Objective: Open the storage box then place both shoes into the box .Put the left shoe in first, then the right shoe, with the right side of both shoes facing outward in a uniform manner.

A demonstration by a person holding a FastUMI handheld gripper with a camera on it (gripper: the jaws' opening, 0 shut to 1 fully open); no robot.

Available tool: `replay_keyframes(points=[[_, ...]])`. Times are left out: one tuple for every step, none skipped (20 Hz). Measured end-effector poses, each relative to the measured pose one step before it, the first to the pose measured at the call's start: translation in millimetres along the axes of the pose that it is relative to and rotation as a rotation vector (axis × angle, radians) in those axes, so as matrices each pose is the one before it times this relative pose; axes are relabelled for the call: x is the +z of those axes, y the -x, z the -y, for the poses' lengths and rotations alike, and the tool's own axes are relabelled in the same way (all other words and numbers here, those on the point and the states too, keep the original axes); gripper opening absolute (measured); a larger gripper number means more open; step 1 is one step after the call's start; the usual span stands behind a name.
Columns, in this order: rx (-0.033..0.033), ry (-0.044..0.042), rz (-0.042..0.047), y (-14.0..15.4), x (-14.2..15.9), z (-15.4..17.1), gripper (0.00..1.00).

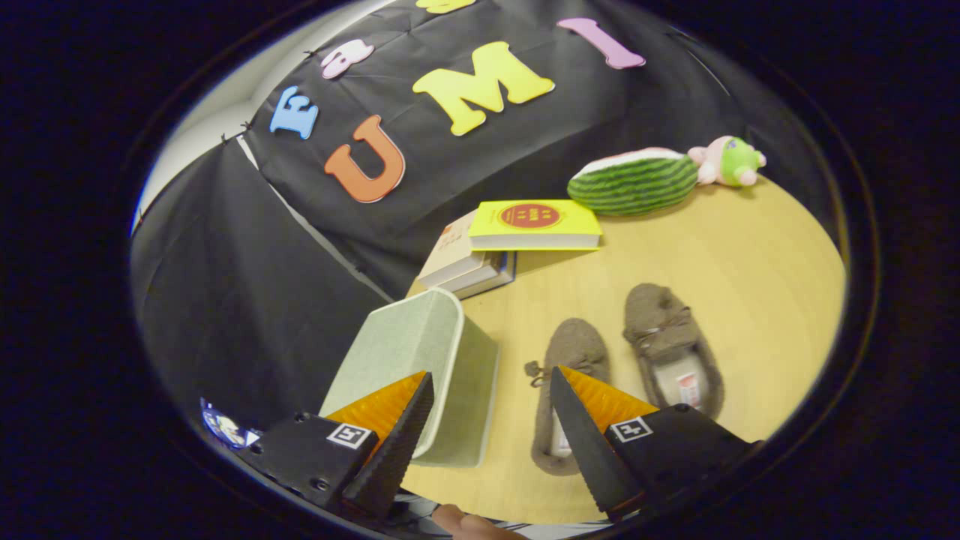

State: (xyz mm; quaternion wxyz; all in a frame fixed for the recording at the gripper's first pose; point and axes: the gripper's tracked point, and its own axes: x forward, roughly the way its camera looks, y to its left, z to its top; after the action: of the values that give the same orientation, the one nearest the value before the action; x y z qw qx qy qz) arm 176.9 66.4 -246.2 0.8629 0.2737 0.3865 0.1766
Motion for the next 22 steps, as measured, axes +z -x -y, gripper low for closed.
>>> replay_keyframes(points=[[0.04714,-0.01254,-0.02851,-8.14,-0.30,-4.35,1.00],[0.04583,-0.01216,-0.02034,-7.07,0.86,-3.91,1.00],[0.05312,-0.02123,-0.02699,-9.35,0.19,-4.82,1.00],[0.05412,-0.04278,-0.03969,-7.24,-1.88,-4.69,1.00],[0.05469,-0.04942,-0.03868,-10.55,-3.11,-3.92,0.99],[0.04292,-0.04723,-0.03987,-9.05,-0.85,-0.51,0.99],[0.03936,-0.03953,-0.02619,-7.26,2.89,-0.18,0.99],[0.03226,-0.03149,-0.01974,-7.34,3.04,0.06,0.99],[0.01490,-0.02152,-0.01616,-7.71,4.23,3.80,0.99],[0.00557,-0.00863,-0.01743,-6.61,2.21,4.80,0.99],[0.00558,-0.00871,-0.02029,-5.86,2.13,3.66,0.99],[0.02066,-0.01480,-0.01591,-5.91,1.53,0.63,0.99],[0.03603,-0.02338,-0.02087,-3.57,-1.76,-5.27,0.99],[0.02085,-0.03178,-0.02278,-5.92,-1.78,-1.57,0.99],[0.00294,-0.02362,-0.02494,-7.77,-1.57,3.43,0.99],[-0.00389,-0.00603,-0.02984,-5.93,-3.22,3.09,0.98],[0.00738,-0.00404,-0.02401,-3.62,-3.90,-1.60,0.97],[0.00855,-0.00923,-0.01521,-2.02,-2.81,-2.49,0.96],[0.00778,-0.00675,-0.00482,-0.75,-0.88,-1.57,0.86],[-0.00438,-0.00094,0.00149,-2.78,0.20,1.43,0.77],[-0.00791,0.00379,0.00621,1.67,0.27,1.78,0.69],[-0.00475,0.00349,-0.00520,2.10,-0.51,0.22,0.67]])
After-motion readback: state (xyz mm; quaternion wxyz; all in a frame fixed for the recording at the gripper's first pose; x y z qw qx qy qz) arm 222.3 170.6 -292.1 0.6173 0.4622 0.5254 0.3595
